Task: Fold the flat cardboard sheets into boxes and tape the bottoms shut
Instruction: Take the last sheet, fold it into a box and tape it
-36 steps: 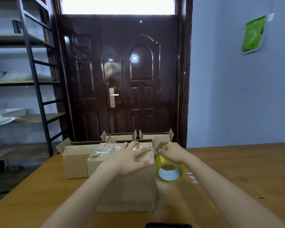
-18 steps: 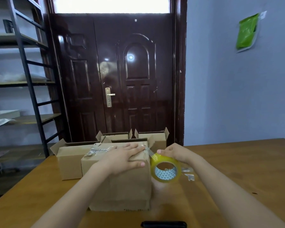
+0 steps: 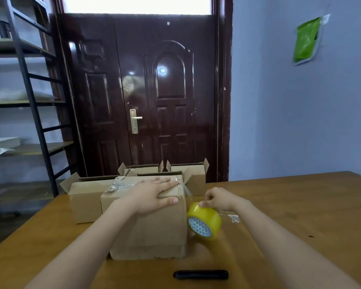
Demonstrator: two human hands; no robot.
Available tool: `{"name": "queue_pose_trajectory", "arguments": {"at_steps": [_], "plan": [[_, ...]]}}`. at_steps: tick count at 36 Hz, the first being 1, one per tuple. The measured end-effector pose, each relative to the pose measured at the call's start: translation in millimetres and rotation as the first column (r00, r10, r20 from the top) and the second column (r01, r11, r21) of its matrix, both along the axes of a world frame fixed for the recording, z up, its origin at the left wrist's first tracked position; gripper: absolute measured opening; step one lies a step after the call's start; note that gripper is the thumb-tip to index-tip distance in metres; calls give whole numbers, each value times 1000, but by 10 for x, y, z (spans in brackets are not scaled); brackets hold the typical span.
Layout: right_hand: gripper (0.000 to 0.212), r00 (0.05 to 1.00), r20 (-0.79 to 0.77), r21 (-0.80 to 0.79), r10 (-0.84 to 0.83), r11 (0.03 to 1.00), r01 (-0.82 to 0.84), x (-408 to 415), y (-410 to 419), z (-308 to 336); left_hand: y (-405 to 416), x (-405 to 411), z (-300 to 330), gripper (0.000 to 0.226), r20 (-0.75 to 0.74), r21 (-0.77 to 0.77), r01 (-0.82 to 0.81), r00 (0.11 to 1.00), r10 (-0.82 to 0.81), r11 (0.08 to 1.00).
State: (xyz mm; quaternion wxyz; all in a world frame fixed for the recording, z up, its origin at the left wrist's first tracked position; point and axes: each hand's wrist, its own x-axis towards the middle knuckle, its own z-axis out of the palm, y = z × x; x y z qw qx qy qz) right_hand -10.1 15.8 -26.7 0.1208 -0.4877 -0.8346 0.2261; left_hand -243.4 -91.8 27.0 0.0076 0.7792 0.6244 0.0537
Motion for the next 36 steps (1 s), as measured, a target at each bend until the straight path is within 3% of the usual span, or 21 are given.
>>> {"name": "queue_pose_trajectory", "arguments": {"at_steps": [5,10,13,15,20,23,25,27,29,36], "plan": [[22,999,-46,48,9,999,-7,-72,-67,87,41,-22,-18,69,3,-2,1,1000,-1,1000],[18,997,-77,218,-7,976,24,-157,-161,266,66,8,-6,68,-16,14,14,1000,-14,1000],[30,984,-164,284,67,959,-18,-190,-338,403,61,33,11,67,-16,15,18,1000,-18,1000],[41,973,-195,228,123,971,-77,-188,-472,464,52,48,26,65,-2,7,12,1000,-12,1000],[26,961,25,-175,276,948,-267,-155,-729,364,60,48,31,65,5,0,1,1000,-1,1000],[11,889,230,-278,396,902,-330,-228,-795,102,74,50,33,63,7,7,11,1000,-11,1000],[17,837,348,-302,422,896,-326,-292,-840,-93,80,45,29,63,15,8,20,1000,-21,1000],[40,791,451,-294,414,906,-306,-314,-875,-269,79,36,23,63,20,9,21,1000,-21,1000],[49,749,515,-267,417,908,-322,-304,-904,-397,80,27,17,63,22,20,20,1000,-21,1000],[29,806,462,-202,370,929,-311,-224,-884,-520,80,32,23,63,19,29,29,999,-30,999]]}}
